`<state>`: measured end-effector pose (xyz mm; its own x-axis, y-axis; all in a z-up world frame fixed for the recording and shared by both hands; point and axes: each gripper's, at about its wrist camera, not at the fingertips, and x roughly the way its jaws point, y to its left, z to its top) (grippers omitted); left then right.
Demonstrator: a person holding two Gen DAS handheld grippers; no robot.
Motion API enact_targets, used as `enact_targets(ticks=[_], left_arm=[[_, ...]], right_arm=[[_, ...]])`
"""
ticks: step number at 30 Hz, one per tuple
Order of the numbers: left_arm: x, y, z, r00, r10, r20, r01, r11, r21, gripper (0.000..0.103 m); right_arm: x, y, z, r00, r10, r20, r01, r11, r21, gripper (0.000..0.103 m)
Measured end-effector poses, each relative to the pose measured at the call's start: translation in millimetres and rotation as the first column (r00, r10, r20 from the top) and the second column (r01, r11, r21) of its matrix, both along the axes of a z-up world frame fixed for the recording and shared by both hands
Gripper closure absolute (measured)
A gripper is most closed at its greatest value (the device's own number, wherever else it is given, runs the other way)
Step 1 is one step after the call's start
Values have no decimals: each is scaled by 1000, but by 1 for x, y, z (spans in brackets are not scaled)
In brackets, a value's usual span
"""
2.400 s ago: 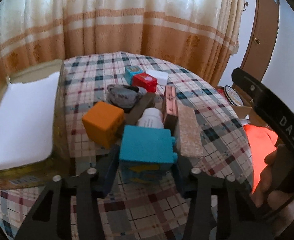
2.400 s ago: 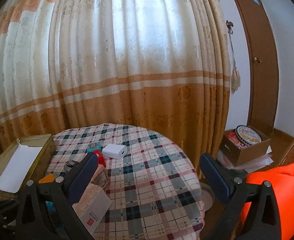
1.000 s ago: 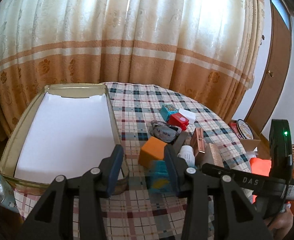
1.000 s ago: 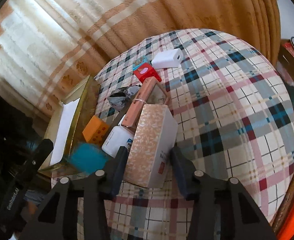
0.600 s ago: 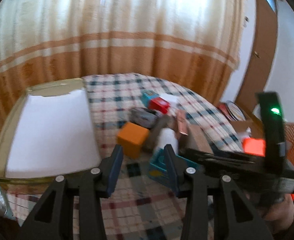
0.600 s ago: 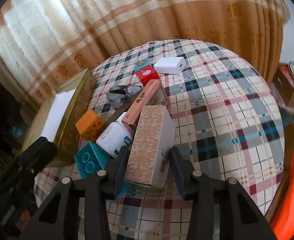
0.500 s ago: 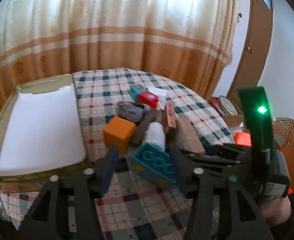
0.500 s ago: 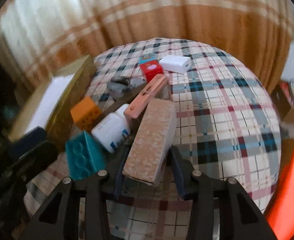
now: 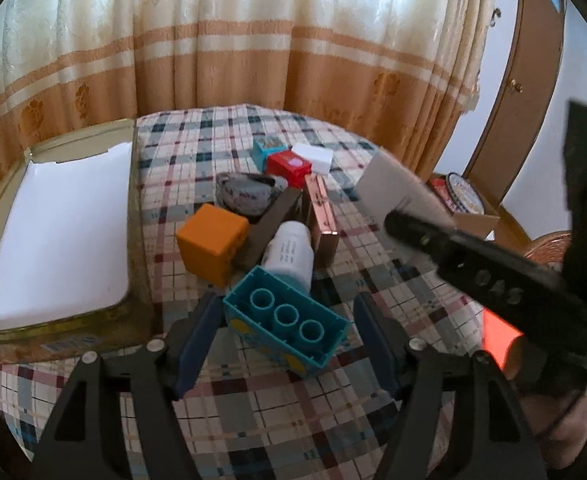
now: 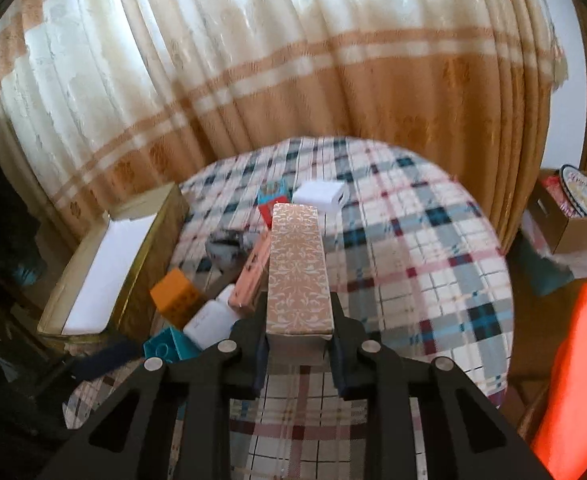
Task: Organize rigid objects
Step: 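Carry the teal brick with the left gripper while the right carries the floral box to the tray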
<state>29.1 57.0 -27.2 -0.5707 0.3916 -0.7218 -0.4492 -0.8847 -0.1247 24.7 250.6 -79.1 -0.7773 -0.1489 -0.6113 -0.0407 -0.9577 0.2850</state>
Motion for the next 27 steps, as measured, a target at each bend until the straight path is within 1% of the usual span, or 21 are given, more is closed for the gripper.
enact_targets(ticks=[3,5,6,8,9,10,11,13,15,18,23,24,27], left_arm=[[-5,1,-5,1000,21,18,-21,1000,-3,36],[-7,-3,-7,999,27,34,-27,1000,6,40],[-7,-5,-8,999,29,42,-29,1000,6,43],[-8,-12,-10,997,32,70,-34,999,27,45],[-9,-16,-11,996,34,85,-38,999,39,48],[-9,-18,-11,995,36,94,-40,998,46,55],[-9,-22,-10,994,40,103,-45,998,49,58],[-8,-29,-8,992,51,113,-56,998,36,69],[-9,-33,-10,989,64,131,-68,997,25,70],[-14,-28,-16,986,67,151,-69,998,4,69],[-15,-20,-19,992,63,109,-60,998,-26,69],[-17,-20,-21,992,64,109,-61,998,-31,71],[-19,-24,-25,993,61,104,-60,998,-18,72]], right_arm=[[1,2,0,1000,-8,-3,8,1000,-20,75],[-2,2,-3,1000,-9,11,9,1000,-29,75],[-2,2,-4,1000,-10,15,11,999,-33,75],[-2,2,-5,1000,-11,20,12,999,-37,75],[-2,2,-5,1000,-12,19,13,999,-38,75],[-2,1,-4,1000,-14,16,14,999,-36,75],[-3,1,-5,1000,-13,14,13,999,-33,75],[-2,0,-4,1000,-11,12,11,999,-30,75],[-2,0,-4,1000,-10,15,10,999,-36,75],[-3,-3,-6,1000,-4,22,5,999,-38,75],[-3,-5,-9,1000,-1,27,2,999,-37,75],[-3,-5,-10,1000,-4,26,5,999,-36,75],[-2,-4,-9,1000,-14,16,14,999,-30,75]])
